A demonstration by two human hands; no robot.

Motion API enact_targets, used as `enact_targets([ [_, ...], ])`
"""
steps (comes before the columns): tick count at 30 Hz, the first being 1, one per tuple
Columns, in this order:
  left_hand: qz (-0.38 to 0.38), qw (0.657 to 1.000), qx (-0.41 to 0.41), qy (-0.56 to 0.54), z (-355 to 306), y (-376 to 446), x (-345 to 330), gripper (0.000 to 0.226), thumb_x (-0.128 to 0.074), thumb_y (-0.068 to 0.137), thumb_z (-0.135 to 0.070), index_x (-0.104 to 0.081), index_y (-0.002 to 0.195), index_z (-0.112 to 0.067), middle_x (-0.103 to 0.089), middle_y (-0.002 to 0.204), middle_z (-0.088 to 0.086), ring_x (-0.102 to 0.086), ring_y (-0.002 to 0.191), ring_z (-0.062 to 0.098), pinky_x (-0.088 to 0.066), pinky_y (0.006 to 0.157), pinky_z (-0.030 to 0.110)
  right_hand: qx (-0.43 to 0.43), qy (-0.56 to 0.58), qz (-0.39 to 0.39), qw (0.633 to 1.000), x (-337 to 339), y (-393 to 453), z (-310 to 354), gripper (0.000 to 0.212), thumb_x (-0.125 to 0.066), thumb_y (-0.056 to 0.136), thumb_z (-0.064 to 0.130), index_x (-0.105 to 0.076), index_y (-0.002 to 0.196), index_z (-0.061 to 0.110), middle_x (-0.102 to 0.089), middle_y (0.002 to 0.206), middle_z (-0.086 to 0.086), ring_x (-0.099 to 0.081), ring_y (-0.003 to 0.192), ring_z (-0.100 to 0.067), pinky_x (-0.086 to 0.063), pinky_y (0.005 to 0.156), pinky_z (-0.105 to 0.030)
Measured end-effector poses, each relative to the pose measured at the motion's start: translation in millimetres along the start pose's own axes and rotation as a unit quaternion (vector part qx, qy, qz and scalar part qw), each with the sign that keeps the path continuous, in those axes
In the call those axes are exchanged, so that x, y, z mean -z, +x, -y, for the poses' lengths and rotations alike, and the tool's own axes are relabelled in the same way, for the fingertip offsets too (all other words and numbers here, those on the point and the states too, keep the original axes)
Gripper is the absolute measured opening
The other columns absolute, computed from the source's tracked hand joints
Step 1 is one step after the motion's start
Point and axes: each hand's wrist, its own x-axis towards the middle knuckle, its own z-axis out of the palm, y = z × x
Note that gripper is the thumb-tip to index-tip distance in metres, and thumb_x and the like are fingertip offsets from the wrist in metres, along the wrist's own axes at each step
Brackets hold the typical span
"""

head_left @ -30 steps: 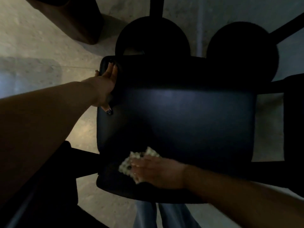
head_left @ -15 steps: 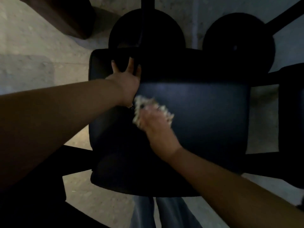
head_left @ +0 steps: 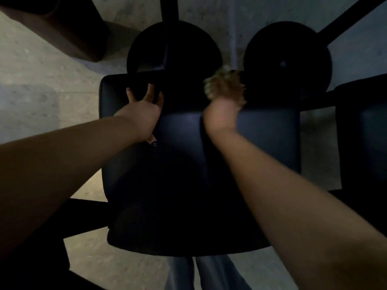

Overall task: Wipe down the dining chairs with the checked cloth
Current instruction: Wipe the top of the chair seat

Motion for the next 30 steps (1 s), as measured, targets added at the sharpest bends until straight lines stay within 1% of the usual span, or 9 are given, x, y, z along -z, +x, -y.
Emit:
enact_targets([
  [3,-0.006,1.000,-0.004,0.002,-2.3,-2.8,1.8,0.130,-0.083,0.070,-0.039,0.009,0.151,0.001,0.015,0.156,0.030,0.013,0.146,0.040,-0.005,0.113,0.067,0.259,-0.015,0.059,0.964,-21.1,-50.8,31.7,0.045,-0.048,0.082,0.000,-0.055,0.125,-0.009,-0.048,0.137,-0.027,-0.040,0.130,-0.047,-0.023,0.111,-0.061],
  [6,-0.005,1.000,-0.001,0.000,-3.5,-5.1,2.6,0.127,-0.082,0.072,-0.037,0.010,0.151,0.002,0.016,0.155,0.031,0.014,0.146,0.042,-0.003,0.113,0.067,0.354,-0.043,0.086,0.930,-0.5,-40.0,-0.2,0.046,-0.044,0.084,0.000,-0.052,0.128,-0.008,-0.050,0.136,-0.026,-0.042,0.129,-0.047,-0.019,0.108,-0.057],
  [12,-0.005,1.000,-0.004,0.012,-1.3,-1.9,3.1,0.132,-0.084,0.068,-0.041,0.009,0.150,0.005,0.011,0.154,0.034,0.010,0.146,0.043,-0.006,0.112,0.068,0.040,-0.059,-0.011,0.997,51.3,19.6,-139.5,0.067,-0.023,0.069,0.013,-0.059,0.123,-0.003,-0.053,0.134,-0.022,-0.045,0.127,-0.041,-0.028,0.113,-0.044],
  [14,-0.002,1.000,-0.008,0.015,-3.5,-2.1,4.8,0.131,-0.083,0.068,-0.042,0.008,0.149,0.006,0.011,0.153,0.036,0.010,0.146,0.044,-0.007,0.111,0.069,-0.089,-0.007,-0.038,0.995,51.8,23.5,-136.8,0.067,-0.028,0.069,0.013,-0.052,0.129,-0.008,-0.050,0.135,-0.024,-0.044,0.128,-0.038,-0.024,0.115,-0.031],
  [16,0.001,1.000,-0.004,0.016,-5.3,-4.1,5.1,0.130,-0.082,0.070,-0.043,0.009,0.149,0.006,0.013,0.152,0.036,0.009,0.145,0.046,-0.007,0.112,0.069,-0.186,0.013,-0.069,0.980,42.0,27.5,-111.9,0.064,-0.039,0.075,0.016,-0.047,0.136,-0.002,-0.040,0.145,-0.019,-0.032,0.138,-0.032,-0.016,0.118,-0.035],
  [18,0.003,1.000,0.003,0.013,-5.7,-5.7,6.1,0.127,-0.080,0.073,-0.040,0.010,0.149,0.006,0.014,0.152,0.036,0.010,0.144,0.047,-0.007,0.112,0.068,-0.155,-0.019,-0.055,0.986,26.9,20.0,-78.4,0.055,-0.047,0.081,0.014,-0.049,0.136,0.009,-0.031,0.153,-0.014,-0.020,0.144,-0.030,-0.005,0.117,-0.039],
  [22,-0.001,1.000,-0.008,0.008,-5.8,-8.6,7.2,0.124,-0.079,0.075,-0.037,0.010,0.149,0.006,0.016,0.153,0.035,0.015,0.145,0.042,-0.006,0.112,0.069,0.065,-0.038,0.009,0.997,-17.4,-81.0,3.3,0.066,-0.040,0.078,0.001,-0.041,0.143,0.007,-0.023,0.154,-0.020,-0.019,0.143,-0.037,-0.006,0.117,-0.043],
  [26,0.002,1.000,-0.014,-0.002,-4.4,-11.0,5.9,0.122,-0.077,0.077,-0.037,0.012,0.149,0.005,0.017,0.153,0.035,0.020,0.144,0.041,-0.003,0.113,0.068,0.273,-0.061,0.138,0.950,-17.7,-162.3,5.5,0.057,-0.029,0.080,0.006,-0.052,0.133,0.000,-0.047,0.141,-0.021,-0.035,0.133,-0.044,-0.030,0.106,-0.059],
  [30,0.001,1.000,-0.019,-0.015,-0.5,-7.6,1.3,0.126,-0.079,0.074,-0.040,0.012,0.149,0.004,0.018,0.153,0.035,0.016,0.142,0.049,-0.004,0.113,0.068,0.087,-0.039,0.036,0.995,23.3,-109.8,-92.0,0.070,-0.034,0.064,-0.006,-0.051,0.133,-0.002,-0.047,0.141,-0.020,-0.030,0.134,-0.051,-0.019,0.107,-0.061],
])
